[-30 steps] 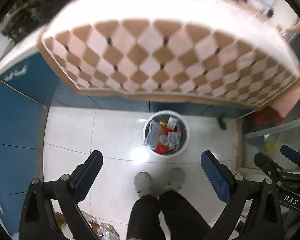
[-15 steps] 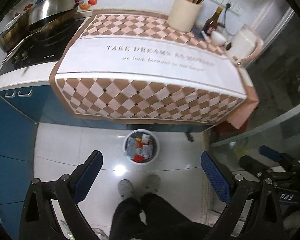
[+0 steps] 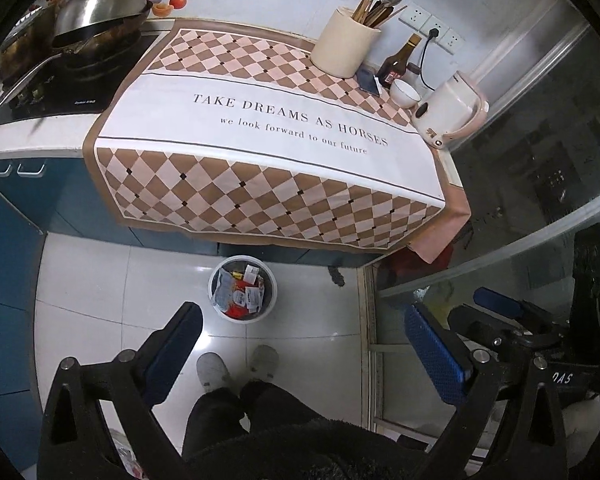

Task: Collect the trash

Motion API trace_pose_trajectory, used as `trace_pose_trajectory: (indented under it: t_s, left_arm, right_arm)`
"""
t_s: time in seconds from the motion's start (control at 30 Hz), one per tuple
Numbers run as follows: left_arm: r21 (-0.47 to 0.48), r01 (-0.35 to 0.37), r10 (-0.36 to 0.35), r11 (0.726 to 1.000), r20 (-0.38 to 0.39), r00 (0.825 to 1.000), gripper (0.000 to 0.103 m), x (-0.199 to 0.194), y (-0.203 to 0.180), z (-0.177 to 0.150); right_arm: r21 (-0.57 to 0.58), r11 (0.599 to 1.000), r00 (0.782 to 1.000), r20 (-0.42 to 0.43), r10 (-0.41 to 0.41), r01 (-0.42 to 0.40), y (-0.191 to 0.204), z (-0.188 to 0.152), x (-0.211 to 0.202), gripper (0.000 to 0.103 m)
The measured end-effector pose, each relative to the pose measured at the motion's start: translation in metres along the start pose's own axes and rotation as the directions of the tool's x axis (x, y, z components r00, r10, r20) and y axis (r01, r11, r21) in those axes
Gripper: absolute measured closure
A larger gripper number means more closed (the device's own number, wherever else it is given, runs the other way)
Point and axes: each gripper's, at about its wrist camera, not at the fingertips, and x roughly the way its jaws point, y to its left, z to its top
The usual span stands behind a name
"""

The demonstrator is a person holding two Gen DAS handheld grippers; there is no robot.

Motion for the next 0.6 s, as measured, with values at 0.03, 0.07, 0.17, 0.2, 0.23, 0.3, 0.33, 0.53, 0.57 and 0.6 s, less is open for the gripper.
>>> trace_pose_trajectory:
  t_s: [0.03, 0.07, 0.17, 0.2, 0.23, 0.3, 0.33, 0.53, 0.57, 0.6]
  left_arm:
    - [0.004, 0.002, -0.002, 1.000, -0.005, 1.000, 0.000, 0.001, 0.000, -0.001]
    - [0.006, 0.003, -0.003, 1.000, -0.012, 1.000, 0.000, 0.001, 0.000, -0.002]
    - [0.010, 0.005, -0.005, 1.000, -0.019, 1.000, 0.000, -0.001, -0.001, -0.005]
    - [0.008, 0.002, -0.002, 1.000, -0.020, 1.000, 0.000, -0.001, -0.001, -0.006]
    - [0.007, 0.003, -0.003, 1.000, -0.019, 1.000, 0.000, -0.002, -0.001, -0.006]
    - [0.009, 0.002, -0.002, 1.000, -0.018, 1.000, 0.000, -0.002, 0.000, -0.006]
    - [0.008, 0.003, -0.003, 1.000, -0.018, 1.000, 0.000, -0.002, -0.001, -0.007]
    - [0.012, 0.010, -0.009, 1.000, -0.028, 1.000, 0.000, -0.002, -0.001, -0.009]
    - [0.014, 0.012, -0.012, 1.000, -0.032, 0.999, 0.000, -0.002, -0.002, -0.009]
    - [0.015, 0.012, -0.011, 1.000, -0.034, 0.999, 0.000, -0.002, -0.003, -0.010]
  right_arm:
    - [-0.001, 1.000, 1.000, -0.003, 0.001, -0.001, 0.000, -0.001, 0.000, 0.000]
    - [-0.003, 1.000, 1.000, -0.004, 0.002, -0.002, 0.000, -0.002, 0.000, 0.000]
    - [0.000, 1.000, 1.000, -0.024, 0.016, -0.016, -0.002, -0.005, 0.002, 0.000]
    - [0.001, 1.000, 0.999, -0.027, 0.018, -0.018, -0.003, -0.007, 0.003, 0.000]
    - [0.002, 1.000, 0.999, -0.030, 0.019, -0.018, -0.004, -0.008, 0.004, 0.000]
    - [0.004, 1.000, 0.999, -0.039, 0.022, -0.022, -0.006, -0.009, 0.006, 0.000]
    - [0.009, 1.000, 0.999, -0.042, 0.028, -0.028, -0.007, -0.010, 0.006, 0.000]
    - [0.006, 0.999, 0.998, -0.050, 0.039, -0.039, -0.007, -0.009, 0.009, 0.000]
    - [0.004, 0.999, 0.998, -0.052, 0.043, -0.042, -0.007, -0.008, 0.009, 0.000]
    - [0.003, 0.999, 0.998, -0.055, 0.044, -0.044, -0.007, -0.008, 0.010, 0.000]
